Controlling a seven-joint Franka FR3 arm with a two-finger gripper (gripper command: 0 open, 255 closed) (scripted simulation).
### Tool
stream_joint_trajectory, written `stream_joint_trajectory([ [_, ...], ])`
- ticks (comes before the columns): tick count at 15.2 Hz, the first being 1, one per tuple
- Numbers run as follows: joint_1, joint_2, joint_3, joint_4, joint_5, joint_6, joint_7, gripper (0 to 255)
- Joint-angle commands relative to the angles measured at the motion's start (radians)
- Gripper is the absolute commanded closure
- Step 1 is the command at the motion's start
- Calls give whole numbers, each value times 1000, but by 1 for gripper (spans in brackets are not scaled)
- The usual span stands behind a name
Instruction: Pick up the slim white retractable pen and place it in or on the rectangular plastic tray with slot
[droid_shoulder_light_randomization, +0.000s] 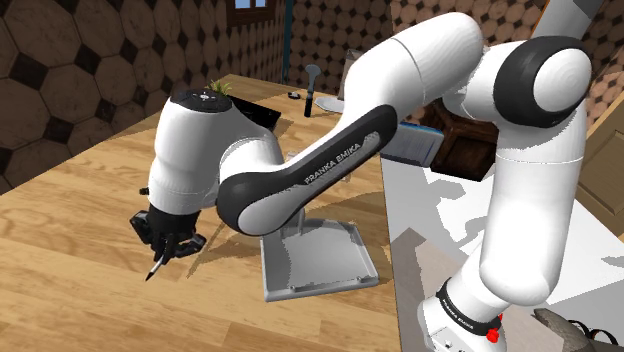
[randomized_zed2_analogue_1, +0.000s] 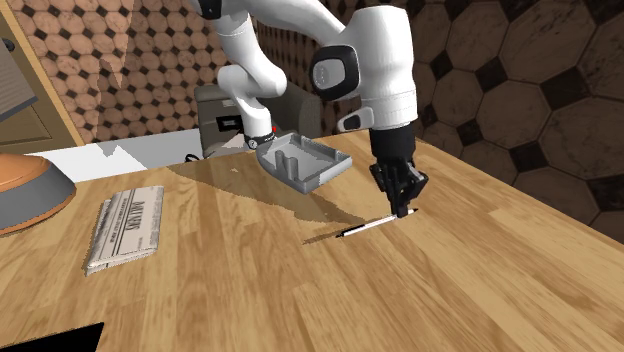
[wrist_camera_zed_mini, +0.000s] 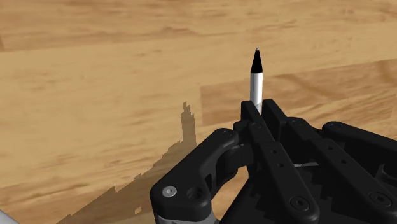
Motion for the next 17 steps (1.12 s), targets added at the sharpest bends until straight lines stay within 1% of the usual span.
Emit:
stream_joint_trajectory([
  [1, -10, -14, 15, 11, 19, -22, -12, 255],
  [9, -48, -66, 66, 54, 88, -104, -57, 255],
  [17, -75, -110, 103, 113, 146, -192, -95, 255],
])
